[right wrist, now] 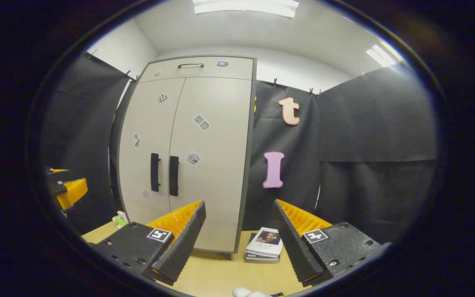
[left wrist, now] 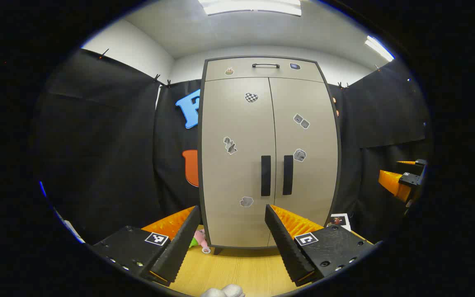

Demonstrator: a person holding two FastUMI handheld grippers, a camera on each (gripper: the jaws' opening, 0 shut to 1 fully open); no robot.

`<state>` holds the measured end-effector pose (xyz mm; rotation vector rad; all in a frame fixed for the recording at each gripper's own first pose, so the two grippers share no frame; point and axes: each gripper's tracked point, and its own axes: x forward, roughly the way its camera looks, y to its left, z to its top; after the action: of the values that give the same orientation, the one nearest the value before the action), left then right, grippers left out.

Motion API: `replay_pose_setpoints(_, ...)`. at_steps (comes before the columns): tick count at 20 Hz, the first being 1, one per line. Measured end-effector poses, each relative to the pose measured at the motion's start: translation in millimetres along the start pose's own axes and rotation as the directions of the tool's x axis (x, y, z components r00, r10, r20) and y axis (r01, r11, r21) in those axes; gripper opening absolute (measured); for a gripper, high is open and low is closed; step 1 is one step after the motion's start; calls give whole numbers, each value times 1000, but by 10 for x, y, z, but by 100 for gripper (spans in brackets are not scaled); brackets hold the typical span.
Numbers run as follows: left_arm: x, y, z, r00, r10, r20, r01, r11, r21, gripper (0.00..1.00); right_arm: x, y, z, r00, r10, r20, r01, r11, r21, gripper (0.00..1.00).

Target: Open the right door of the double-door shoe cabinet with the right hand, and open the left door with the left hand.

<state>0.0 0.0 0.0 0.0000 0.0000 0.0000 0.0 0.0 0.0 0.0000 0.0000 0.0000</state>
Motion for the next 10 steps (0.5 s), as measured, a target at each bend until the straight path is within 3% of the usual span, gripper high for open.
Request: replay_pose_setpoints(10, 27, 10, 12, 1000, -26, 6, 27, 1000, -6, 95, -30, 85, 18, 1000, -3, 2, 3, 1000, 1, 100)
